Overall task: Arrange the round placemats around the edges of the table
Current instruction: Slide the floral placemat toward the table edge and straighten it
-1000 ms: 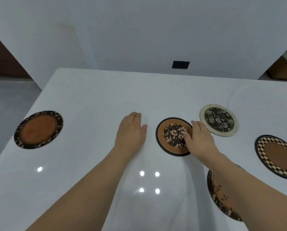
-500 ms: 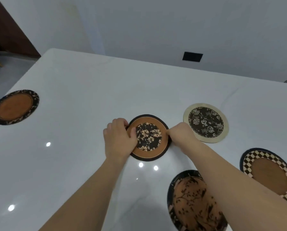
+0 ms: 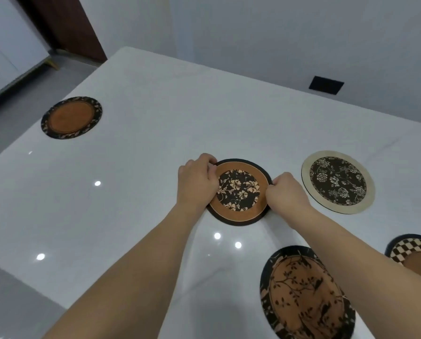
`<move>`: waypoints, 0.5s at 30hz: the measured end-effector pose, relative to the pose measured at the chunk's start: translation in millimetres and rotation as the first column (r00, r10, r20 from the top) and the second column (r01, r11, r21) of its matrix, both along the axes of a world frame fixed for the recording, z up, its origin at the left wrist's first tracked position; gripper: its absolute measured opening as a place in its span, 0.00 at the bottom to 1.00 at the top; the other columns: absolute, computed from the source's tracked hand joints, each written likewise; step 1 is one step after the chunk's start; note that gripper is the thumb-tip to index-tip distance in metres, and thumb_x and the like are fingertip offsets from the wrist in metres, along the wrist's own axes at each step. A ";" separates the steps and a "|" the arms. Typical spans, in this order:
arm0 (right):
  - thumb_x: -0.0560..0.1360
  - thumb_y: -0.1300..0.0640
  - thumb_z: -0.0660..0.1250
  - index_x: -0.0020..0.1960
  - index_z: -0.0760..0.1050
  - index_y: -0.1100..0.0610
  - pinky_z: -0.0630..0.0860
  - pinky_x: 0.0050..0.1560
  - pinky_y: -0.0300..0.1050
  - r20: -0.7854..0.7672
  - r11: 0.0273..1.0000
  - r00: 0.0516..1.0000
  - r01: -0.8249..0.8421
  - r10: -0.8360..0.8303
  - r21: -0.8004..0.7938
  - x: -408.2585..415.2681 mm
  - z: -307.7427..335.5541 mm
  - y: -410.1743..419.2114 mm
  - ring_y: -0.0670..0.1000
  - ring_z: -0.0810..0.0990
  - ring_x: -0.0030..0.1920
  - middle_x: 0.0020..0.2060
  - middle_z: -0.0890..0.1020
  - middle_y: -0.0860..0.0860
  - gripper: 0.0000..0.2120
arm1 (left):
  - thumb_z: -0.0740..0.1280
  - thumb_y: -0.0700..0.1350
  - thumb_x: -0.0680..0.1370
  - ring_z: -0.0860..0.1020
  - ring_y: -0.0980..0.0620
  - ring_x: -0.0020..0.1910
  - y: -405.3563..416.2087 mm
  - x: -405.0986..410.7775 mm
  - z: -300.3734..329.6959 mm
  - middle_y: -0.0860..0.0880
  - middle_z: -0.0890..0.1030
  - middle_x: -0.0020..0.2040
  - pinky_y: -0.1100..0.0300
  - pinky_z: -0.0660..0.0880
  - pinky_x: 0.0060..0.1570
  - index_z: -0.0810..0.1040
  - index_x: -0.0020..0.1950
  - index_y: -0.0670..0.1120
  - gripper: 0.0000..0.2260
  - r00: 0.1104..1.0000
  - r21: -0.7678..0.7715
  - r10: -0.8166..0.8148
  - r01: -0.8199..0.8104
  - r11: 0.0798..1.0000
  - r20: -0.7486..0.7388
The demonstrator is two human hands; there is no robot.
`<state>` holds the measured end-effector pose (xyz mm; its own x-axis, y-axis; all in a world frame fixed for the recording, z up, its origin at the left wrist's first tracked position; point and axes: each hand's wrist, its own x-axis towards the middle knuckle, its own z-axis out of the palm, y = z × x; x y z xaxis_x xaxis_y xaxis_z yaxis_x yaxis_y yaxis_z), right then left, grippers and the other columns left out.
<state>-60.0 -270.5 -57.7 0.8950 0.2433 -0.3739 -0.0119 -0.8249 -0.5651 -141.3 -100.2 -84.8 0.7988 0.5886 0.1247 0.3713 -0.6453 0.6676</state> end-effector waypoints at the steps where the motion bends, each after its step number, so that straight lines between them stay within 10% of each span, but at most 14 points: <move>1: 0.68 0.66 0.57 0.33 0.57 0.55 0.56 0.23 0.38 -0.003 1.000 1.000 0.006 -0.006 0.011 -4.0 0.5 2.9 0.50 0.61 0.24 0.26 0.63 0.50 0.11 | 0.59 0.44 0.78 0.76 0.48 0.45 3.4 -4.9 0.9 0.50 0.82 0.42 0.51 0.70 0.53 0.78 0.52 0.48 0.09 1.000 -0.042 -0.001 0.002 0.999 0.021; 10: 0.67 0.65 0.59 0.32 0.65 0.55 0.66 0.32 0.47 -0.098 0.979 0.995 0.037 -0.017 0.200 -82.4 11.5 55.3 0.53 0.69 0.31 0.29 0.69 0.53 0.08 | 0.61 0.45 0.79 0.77 0.49 0.47 49.7 -92.2 12.2 0.49 0.80 0.43 0.54 0.75 0.46 0.77 0.53 0.48 0.08 0.988 -0.222 0.150 -0.139 0.965 0.030; 15: 0.71 0.57 0.65 0.52 0.73 0.55 0.81 0.48 0.53 -0.202 0.965 0.979 0.055 -0.002 0.257 -121.7 17.5 85.5 0.56 0.82 0.43 0.47 0.81 0.55 0.10 | 0.60 0.44 0.79 0.75 0.62 0.37 91.0 -146.2 18.2 0.55 0.78 0.39 0.60 0.69 0.43 0.77 0.58 0.48 0.10 0.983 -0.155 0.175 -0.181 0.971 -0.048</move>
<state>-181.7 -185.0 -40.3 0.8171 0.3316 -0.4716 -0.1666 -0.6474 -0.7438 -287.4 -9.3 -66.6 0.6816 0.7317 -0.0063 0.4945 -0.4543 0.7410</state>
